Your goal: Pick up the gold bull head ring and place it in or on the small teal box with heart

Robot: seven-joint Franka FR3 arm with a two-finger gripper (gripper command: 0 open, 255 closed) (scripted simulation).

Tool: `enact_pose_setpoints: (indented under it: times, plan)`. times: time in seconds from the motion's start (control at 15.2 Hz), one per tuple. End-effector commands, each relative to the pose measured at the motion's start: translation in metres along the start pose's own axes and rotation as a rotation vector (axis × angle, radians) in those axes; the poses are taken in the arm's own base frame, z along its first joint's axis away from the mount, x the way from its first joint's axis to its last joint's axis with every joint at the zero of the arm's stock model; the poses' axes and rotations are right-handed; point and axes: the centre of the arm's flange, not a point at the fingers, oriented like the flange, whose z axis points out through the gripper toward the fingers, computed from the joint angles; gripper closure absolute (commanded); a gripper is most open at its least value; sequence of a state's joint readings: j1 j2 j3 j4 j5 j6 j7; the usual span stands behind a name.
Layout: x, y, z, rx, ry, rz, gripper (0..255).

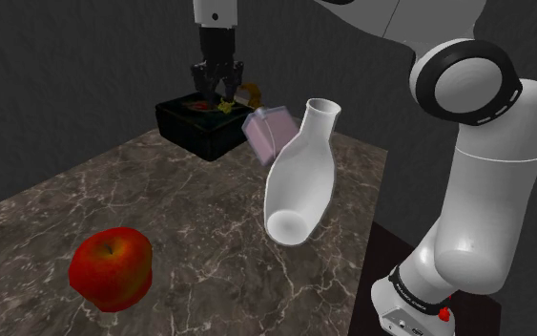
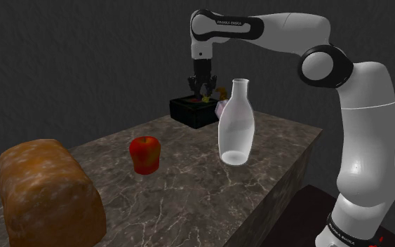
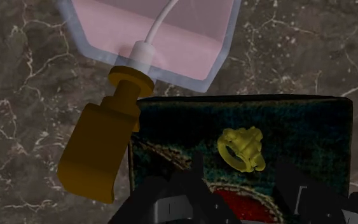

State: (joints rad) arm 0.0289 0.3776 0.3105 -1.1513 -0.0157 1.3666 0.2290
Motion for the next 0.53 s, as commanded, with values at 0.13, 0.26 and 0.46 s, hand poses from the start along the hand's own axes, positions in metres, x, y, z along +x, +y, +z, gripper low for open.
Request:
enact_pose_setpoints:
  times: [0.13, 0.26, 0.46]
  plan:
    - [0.000, 0.000, 0.000, 0.000, 0.000, 0.000, 0]
    - [0.000, 0.000, 0.000, 0.000, 0.000, 0.000, 0]
    - [0.000, 0.000, -0.040, 0.000, 0.000, 0.000, 0]
